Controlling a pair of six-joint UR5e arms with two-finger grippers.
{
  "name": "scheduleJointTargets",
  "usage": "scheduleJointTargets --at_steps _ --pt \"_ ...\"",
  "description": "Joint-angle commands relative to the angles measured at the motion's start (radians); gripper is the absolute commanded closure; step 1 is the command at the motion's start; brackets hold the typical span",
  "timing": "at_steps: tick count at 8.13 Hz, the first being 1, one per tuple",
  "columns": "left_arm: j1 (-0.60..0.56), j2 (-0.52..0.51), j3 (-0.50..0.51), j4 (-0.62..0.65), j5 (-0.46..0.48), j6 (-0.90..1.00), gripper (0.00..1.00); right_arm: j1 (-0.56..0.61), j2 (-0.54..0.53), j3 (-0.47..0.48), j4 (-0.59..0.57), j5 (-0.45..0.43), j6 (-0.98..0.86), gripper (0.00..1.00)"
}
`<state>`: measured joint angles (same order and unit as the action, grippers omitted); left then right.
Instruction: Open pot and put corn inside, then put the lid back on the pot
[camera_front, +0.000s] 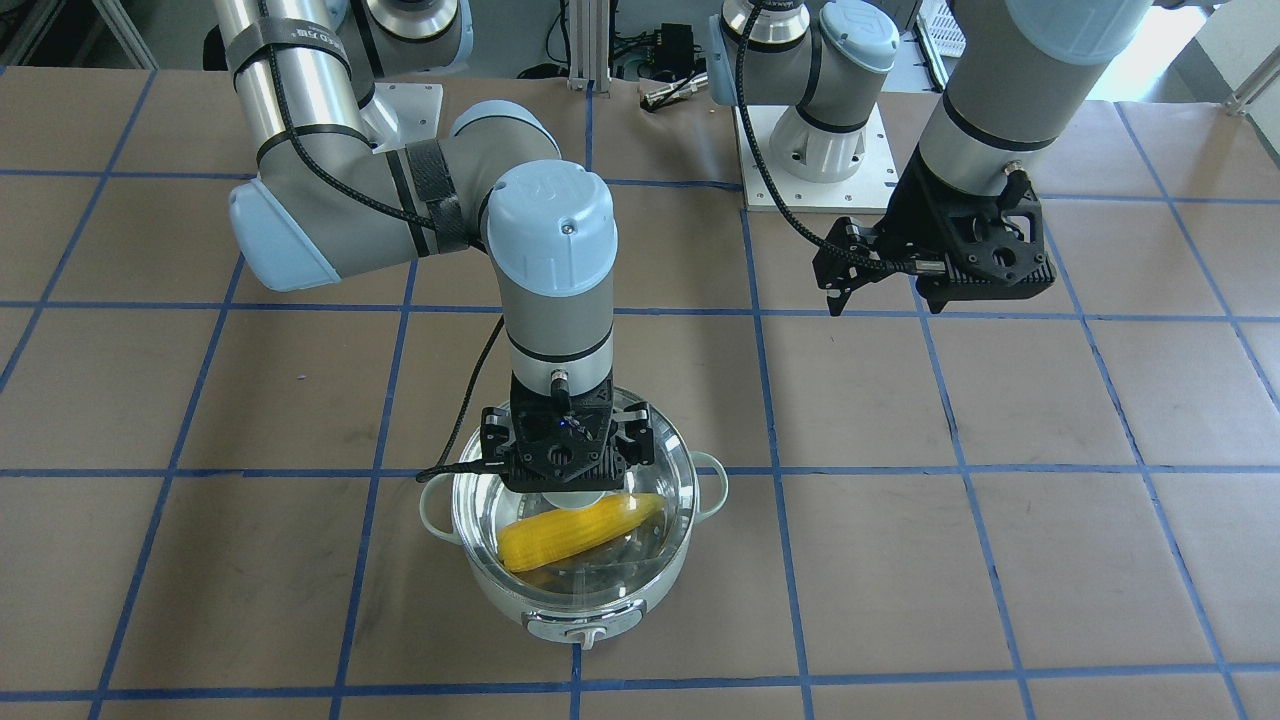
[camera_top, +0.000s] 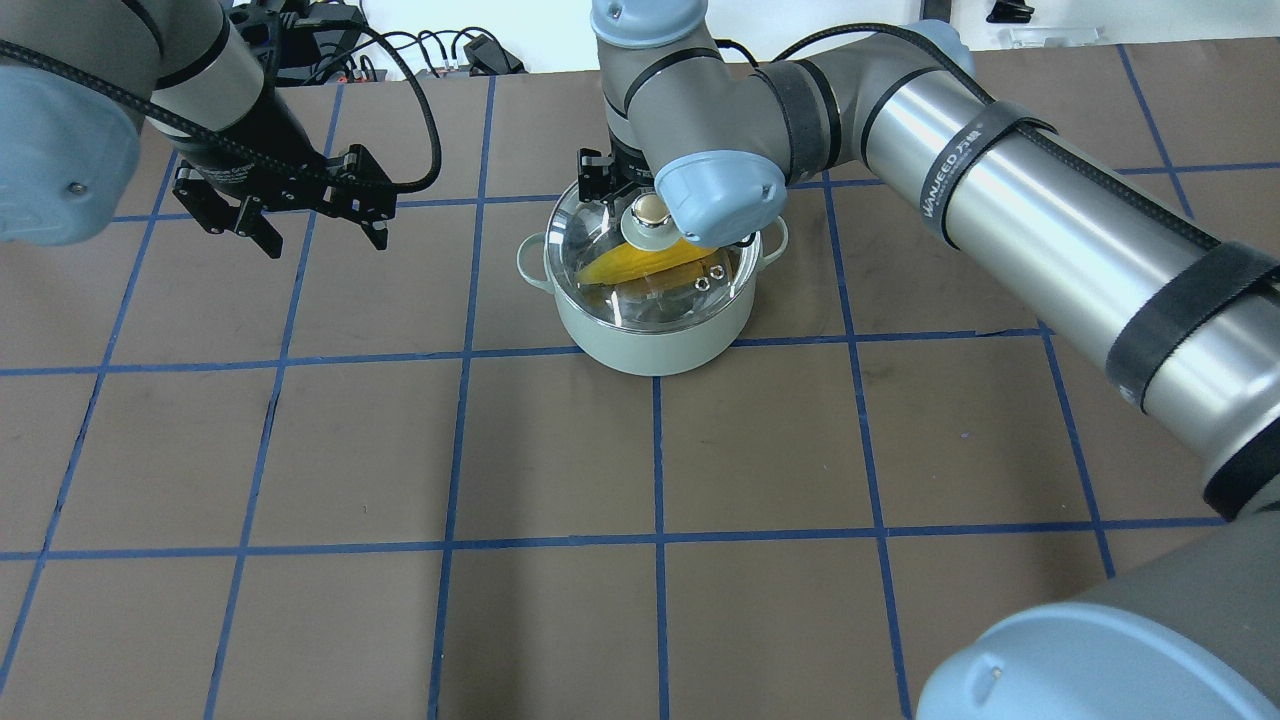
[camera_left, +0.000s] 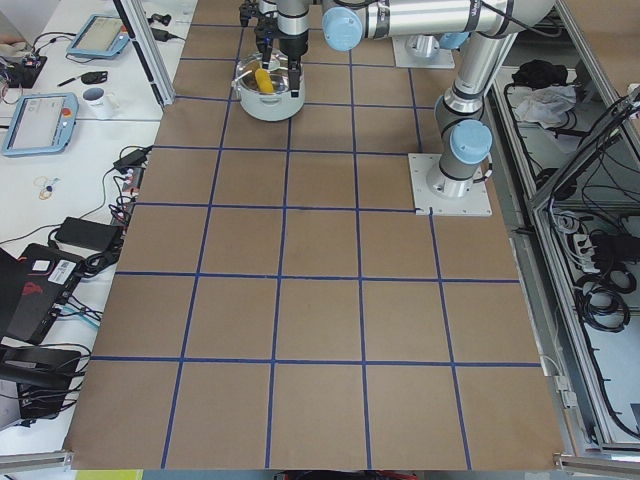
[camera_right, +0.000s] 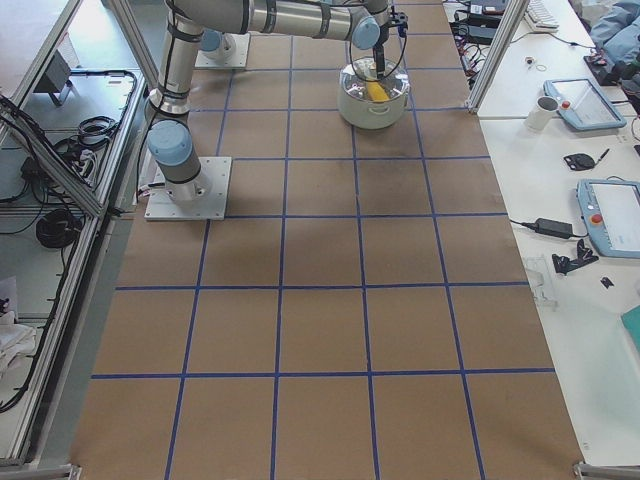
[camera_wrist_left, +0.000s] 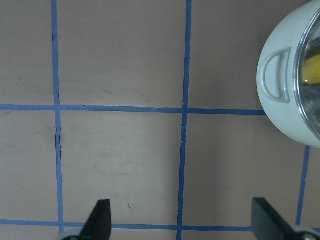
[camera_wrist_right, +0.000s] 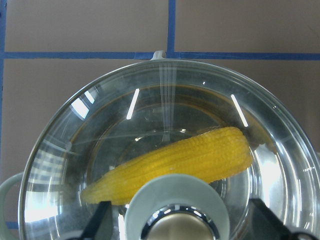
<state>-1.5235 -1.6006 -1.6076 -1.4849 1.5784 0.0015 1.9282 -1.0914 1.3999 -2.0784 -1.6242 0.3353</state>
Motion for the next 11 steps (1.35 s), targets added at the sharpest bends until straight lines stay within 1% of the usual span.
scheduleJointTargets --at_steps 1,2,3,4,5,7,8,9,10,11 --pt "0.0 -0.001 0.0 0.0 0.0 0.0 0.0 -0.002 -0.005 0.001 0.001 0.0 -0.002 0.0" --pt "-0.001 -0.001 0.0 0.009 0.0 0.0 0.0 -0.012 -0.021 -0.001 0.004 0.001 -0.007 0.0" --pt "-0.001 -0.001 0.002 0.011 0.005 0.0 0.0 -0.035 -0.062 0.001 0.024 0.003 -0.025 0.0" --pt "-0.001 0.001 0.002 0.012 0.002 0.0 0.0 -0.064 -0.117 0.004 0.117 0.001 -0.057 0.0" --pt "-0.001 0.01 0.003 0.012 0.0 0.0 0.0 -0.095 -0.187 0.031 0.18 -0.003 -0.111 0.0" --pt "-0.006 0.024 0.011 0.012 0.0 0.002 0.0 -0.174 -0.333 0.146 0.201 -0.002 -0.252 0.0" --pt "-0.009 0.025 0.011 0.012 -0.001 0.0 0.0 -0.211 -0.396 0.154 0.292 0.001 -0.306 0.0" --pt "-0.009 0.027 0.011 0.012 -0.001 0.0 0.0 -0.251 -0.436 0.154 0.366 0.001 -0.368 0.0" --pt "-0.009 0.027 0.012 0.012 -0.001 0.002 0.0 -0.29 -0.456 0.154 0.401 0.009 -0.402 0.0" --pt "-0.009 0.028 0.012 0.012 -0.003 0.002 0.0 -0.328 -0.482 0.156 0.435 0.056 -0.416 0.0"
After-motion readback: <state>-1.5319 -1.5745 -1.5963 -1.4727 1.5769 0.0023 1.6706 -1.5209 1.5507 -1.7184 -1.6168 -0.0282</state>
